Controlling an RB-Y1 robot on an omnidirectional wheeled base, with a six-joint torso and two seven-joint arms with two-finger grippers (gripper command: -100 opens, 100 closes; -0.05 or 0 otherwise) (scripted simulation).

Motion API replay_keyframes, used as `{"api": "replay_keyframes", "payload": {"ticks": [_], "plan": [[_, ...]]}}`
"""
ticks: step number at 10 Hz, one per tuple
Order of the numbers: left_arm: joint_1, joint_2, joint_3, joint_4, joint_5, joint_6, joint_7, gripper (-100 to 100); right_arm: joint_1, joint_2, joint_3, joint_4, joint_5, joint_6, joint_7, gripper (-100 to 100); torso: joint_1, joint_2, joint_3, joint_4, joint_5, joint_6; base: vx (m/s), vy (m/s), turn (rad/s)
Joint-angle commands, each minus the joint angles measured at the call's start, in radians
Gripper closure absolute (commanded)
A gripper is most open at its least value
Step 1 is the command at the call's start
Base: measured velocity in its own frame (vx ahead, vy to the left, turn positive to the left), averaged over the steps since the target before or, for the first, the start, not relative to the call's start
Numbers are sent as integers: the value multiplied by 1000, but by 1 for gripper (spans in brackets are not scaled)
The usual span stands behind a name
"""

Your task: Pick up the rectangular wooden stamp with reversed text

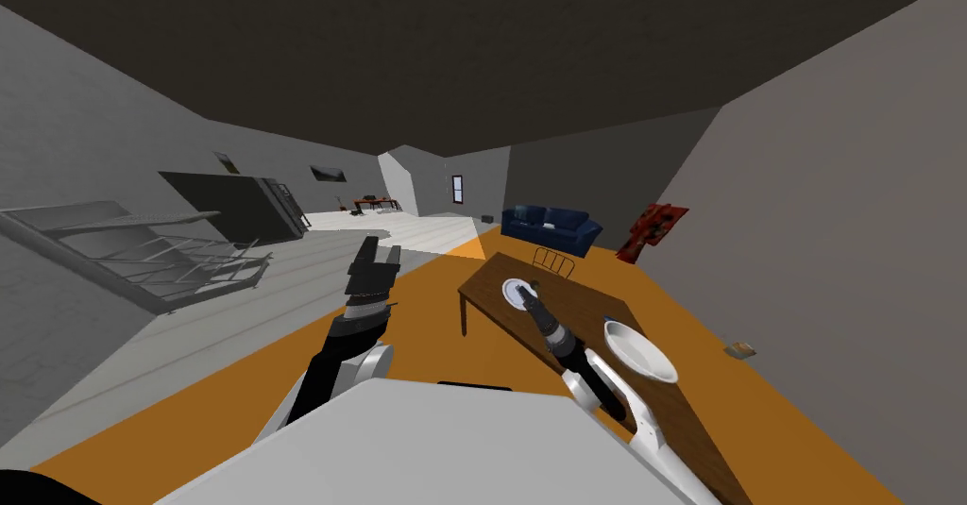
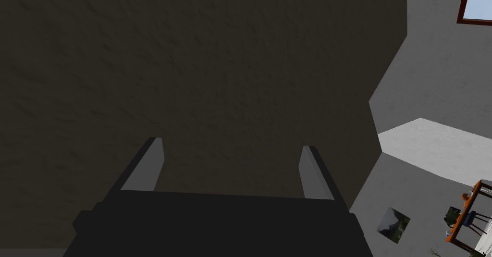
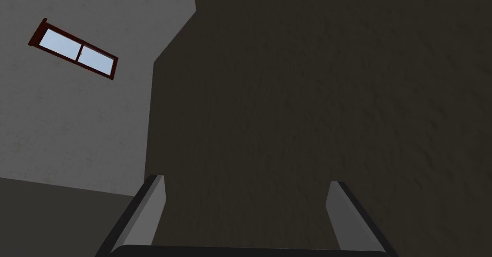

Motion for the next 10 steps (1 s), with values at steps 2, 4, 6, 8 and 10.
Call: {"api": "replay_keyframes", "payload": {"ticks": [2, 4, 6, 8, 10], "plan": [[0, 0, 0, 0, 0, 0, 0, 0, -12, -59, 54, 75, 20, 1, 26, -100, -1, 0, 0, 0, 0, 1, -2, 2, 186], [0, 0, 0, 0, 0, 0, 0, 0, -19, -97, 90, 139, 35, 1, 43, -100, -1, -1, 0, 0, 0, 1, 5, 0, 238], [0, 0, 0, 0, 0, 0, 0, 0, -26, -135, 127, 208, 49, 3, 62, -100, -1, -1, -1, 0, 0, 1, 9, -4, 215], [0, 0, 0, 0, 0, 0, 0, 0, -31, -173, 163, 260, 64, 6, 80, -100, -1, -1, -1, 0, 0, 1, 13, -9, 231], [0, 0, 0, 0, 0, 0, 0, 0, -36, -208, 199, 320, 79, 10, 99, -100, -2, -2, -1, 0, 0, 2, 18, -16, 181]]}}
